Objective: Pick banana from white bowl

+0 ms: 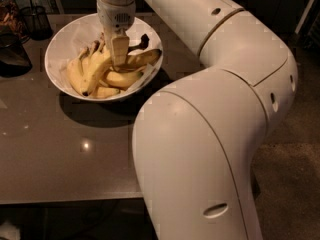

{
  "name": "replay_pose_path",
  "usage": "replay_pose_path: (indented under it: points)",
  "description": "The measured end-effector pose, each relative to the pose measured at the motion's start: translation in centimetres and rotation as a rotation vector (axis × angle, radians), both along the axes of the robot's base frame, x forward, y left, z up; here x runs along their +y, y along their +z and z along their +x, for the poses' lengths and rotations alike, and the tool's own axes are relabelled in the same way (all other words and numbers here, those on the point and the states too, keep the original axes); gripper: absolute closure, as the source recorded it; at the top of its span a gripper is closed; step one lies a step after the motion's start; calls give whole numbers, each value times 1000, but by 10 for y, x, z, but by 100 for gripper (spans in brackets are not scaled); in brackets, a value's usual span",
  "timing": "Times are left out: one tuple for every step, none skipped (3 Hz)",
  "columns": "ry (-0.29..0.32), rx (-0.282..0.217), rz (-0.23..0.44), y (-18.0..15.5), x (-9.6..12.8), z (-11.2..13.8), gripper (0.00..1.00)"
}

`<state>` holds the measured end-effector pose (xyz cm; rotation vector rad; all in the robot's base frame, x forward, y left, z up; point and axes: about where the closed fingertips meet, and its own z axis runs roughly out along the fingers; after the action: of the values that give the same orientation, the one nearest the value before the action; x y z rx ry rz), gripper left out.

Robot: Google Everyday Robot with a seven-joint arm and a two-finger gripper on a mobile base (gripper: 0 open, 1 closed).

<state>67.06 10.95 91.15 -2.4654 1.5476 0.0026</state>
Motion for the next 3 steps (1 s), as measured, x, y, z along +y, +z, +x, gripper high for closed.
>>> replay_pose_path:
  points:
    - [-25,-32,22,6,-4,0,100]
    - [-73,-63,79,18,-15,-13,100]
    - [-101,-70,124,24,-22,-26,100]
